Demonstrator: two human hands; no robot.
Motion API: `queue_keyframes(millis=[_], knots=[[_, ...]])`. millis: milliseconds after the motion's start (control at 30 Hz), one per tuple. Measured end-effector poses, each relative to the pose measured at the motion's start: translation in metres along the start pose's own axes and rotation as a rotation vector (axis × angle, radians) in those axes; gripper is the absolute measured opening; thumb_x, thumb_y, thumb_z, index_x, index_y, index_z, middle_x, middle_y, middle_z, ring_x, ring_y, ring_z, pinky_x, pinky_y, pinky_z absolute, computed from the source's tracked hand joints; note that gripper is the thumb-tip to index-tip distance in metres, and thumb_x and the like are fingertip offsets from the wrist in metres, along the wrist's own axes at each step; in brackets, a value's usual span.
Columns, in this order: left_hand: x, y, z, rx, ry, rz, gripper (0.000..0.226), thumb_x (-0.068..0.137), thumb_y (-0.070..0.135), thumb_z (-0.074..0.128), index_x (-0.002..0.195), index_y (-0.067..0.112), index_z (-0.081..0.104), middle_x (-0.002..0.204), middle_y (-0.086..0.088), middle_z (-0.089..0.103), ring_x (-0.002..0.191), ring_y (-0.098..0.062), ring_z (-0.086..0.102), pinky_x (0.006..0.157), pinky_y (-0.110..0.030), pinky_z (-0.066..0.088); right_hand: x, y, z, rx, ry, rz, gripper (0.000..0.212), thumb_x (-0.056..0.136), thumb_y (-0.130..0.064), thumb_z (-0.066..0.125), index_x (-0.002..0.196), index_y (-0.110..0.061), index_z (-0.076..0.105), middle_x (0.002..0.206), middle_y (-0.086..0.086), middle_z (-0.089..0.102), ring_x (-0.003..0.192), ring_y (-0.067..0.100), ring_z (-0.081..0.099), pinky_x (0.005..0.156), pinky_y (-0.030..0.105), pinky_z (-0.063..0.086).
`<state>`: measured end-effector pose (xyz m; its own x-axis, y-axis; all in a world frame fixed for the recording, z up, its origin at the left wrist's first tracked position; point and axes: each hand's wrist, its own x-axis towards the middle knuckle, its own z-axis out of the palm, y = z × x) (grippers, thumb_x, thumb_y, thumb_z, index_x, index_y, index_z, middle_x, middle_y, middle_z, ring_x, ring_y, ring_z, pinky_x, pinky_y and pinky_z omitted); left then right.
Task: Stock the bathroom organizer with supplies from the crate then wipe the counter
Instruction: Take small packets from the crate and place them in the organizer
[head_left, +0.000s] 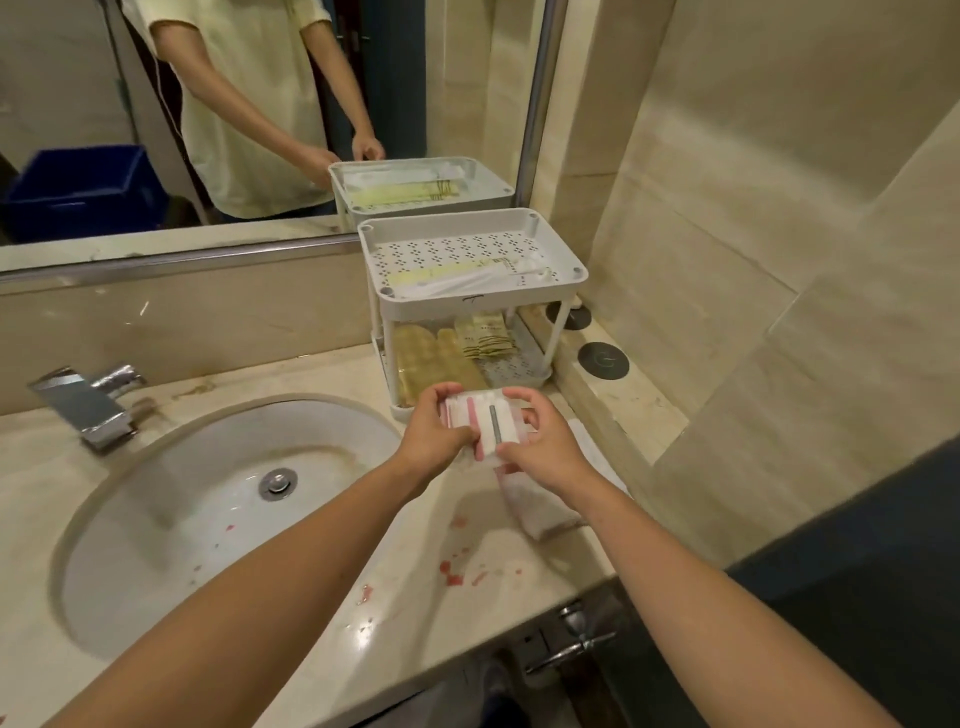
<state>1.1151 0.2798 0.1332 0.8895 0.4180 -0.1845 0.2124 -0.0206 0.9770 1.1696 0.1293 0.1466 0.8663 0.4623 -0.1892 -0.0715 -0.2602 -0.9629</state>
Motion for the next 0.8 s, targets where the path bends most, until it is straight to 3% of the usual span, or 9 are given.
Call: queue_keyframes(millis=[100,200,333,400,500,633,700,800], knots=[[0.022,0.004,0.012,0.099,-0.025,0.031,0.066,0.078,-0.002,0.072,0.133,0.017,0.041,0.119,0.002,0.052,0.102,-0.009,0.053,0.073,-0.01,0.047,0.028,0.002,-0.016,0.003,-0.005,0.011,0.07,0.072,0.013,0.069,0.12,-0.035,0.052,0.122,-0.001,0.052,0.108,0.013,0.054,0.059,0.03,0.059],[0.045,0.005,0.024,0.259,-0.043,0.047,0.076,0.076,0.004,0.077,0.141,0.015,0.039,0.131,-0.003,0.048,0.114,-0.016,0.05,0.093,-0.023,0.044,0.056,0.007,-0.033,-0.001,-0.019,0.02,0.07,0.072,0.013,0.07,0.113,-0.041,0.051,0.121,-0.003,0.054,0.108,0.015,0.056,0.059,0.027,0.059],[0.081,0.001,0.037,0.447,-0.006,0.057,0.081,0.075,0.013,0.081,0.144,0.014,0.039,0.142,-0.008,0.038,0.121,-0.018,0.047,0.101,-0.021,0.036,0.096,0.014,-0.051,-0.02,-0.039,0.043,0.07,0.072,0.014,0.07,0.112,-0.04,0.05,0.122,0.001,0.056,0.11,0.018,0.057,0.061,0.03,0.06],[0.099,-0.004,0.043,0.519,0.005,0.063,0.082,0.075,0.019,0.081,0.145,0.017,0.039,0.142,-0.008,0.037,0.12,-0.022,0.05,0.107,-0.03,0.039,0.115,0.017,-0.057,-0.04,-0.06,0.06,0.069,0.073,0.012,0.071,0.116,-0.038,0.049,0.124,0.001,0.057,0.112,0.02,0.057,0.064,0.031,0.061],[0.124,-0.012,0.048,0.569,0.03,0.069,0.08,0.075,0.026,0.082,0.143,0.019,0.041,0.142,-0.007,0.037,0.122,-0.023,0.05,0.107,-0.033,0.041,0.144,0.022,-0.061,-0.056,-0.081,0.099,0.069,0.074,0.009,0.073,0.125,-0.03,0.047,0.126,0.004,0.058,0.112,0.022,0.059,0.066,0.03,0.06],[0.151,-0.024,0.049,0.57,0.051,0.071,0.08,0.074,0.029,0.083,0.143,0.02,0.043,0.146,-0.005,0.033,0.13,-0.022,0.041,0.11,-0.032,0.038,0.177,0.028,-0.058,-0.145,-0.066,0.113,0.064,0.076,0.005,0.072,0.129,-0.023,0.049,0.127,0.007,0.057,0.118,0.025,0.055,0.092,0.044,0.055],[0.164,-0.032,0.049,0.562,0.066,0.041,0.082,0.072,0.03,0.084,0.143,0.024,0.043,0.146,-0.004,0.034,0.123,-0.023,0.048,0.104,-0.033,0.043,0.192,0.034,-0.055,-0.18,-0.076,0.124,0.06,0.08,0.003,0.07,0.129,-0.024,0.05,0.133,0.005,0.054,0.125,0.022,0.049,0.101,0.038,0.048],[0.178,-0.042,0.048,0.539,0.095,0.006,0.083,0.07,0.029,0.085,0.141,0.027,0.043,0.144,-0.003,0.04,0.113,-0.024,0.055,0.094,-0.033,0.05,0.21,0.041,-0.05,-0.238,-0.105,0.134,0.056,0.083,0.001,0.067,0.13,-0.025,0.049,0.136,0.005,0.051,0.127,0.021,0.047,0.1,0.032,0.046]])
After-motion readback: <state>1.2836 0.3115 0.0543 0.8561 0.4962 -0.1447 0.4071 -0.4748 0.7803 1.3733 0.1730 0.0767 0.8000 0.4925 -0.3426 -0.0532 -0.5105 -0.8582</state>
